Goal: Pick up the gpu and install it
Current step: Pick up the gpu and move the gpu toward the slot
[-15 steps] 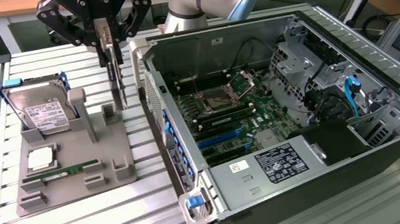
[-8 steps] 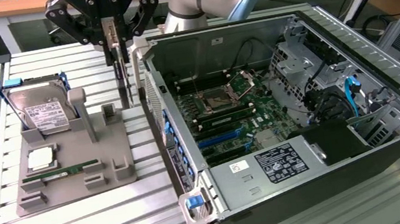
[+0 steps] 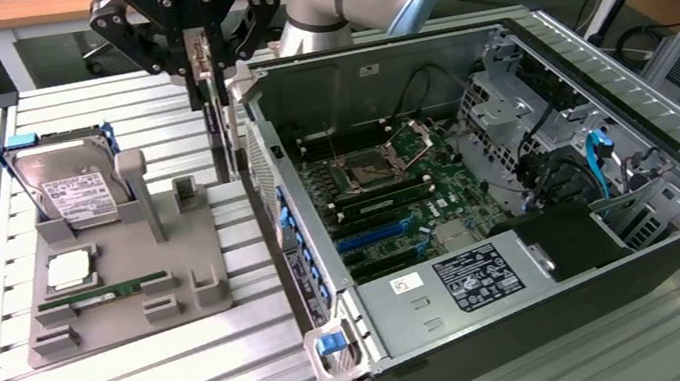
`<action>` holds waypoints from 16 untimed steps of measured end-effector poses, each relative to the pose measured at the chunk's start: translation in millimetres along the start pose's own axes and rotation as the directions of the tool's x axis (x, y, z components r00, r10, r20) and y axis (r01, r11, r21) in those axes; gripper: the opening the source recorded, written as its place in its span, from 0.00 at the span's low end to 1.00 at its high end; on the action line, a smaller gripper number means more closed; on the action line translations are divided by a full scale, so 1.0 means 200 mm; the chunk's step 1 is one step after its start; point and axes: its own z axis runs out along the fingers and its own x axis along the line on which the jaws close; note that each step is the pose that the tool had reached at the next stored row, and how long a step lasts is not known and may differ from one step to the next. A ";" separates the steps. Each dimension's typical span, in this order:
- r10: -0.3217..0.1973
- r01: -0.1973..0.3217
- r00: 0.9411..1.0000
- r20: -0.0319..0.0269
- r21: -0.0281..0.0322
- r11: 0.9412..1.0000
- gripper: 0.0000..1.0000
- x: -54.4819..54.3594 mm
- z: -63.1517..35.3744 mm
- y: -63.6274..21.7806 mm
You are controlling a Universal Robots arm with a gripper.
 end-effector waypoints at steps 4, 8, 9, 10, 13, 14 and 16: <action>0.000 0.000 1.000 0.000 0.000 1.000 0.27 -0.02 0.000 0.000; 0.000 0.000 1.000 0.000 0.000 1.000 0.27 -0.04 0.001 -0.001; 0.000 0.000 1.000 0.000 0.000 1.000 0.27 -0.04 0.001 -0.001; 0.000 0.000 1.000 0.000 0.000 1.000 0.27 -0.04 0.001 -0.001; 0.000 0.000 1.000 0.000 0.000 1.000 0.27 -0.06 0.001 -0.002; 0.000 0.000 1.000 0.000 0.000 1.000 0.27 -0.06 0.002 -0.002; 0.000 0.000 1.000 0.000 0.000 1.000 0.27 -0.07 0.002 -0.002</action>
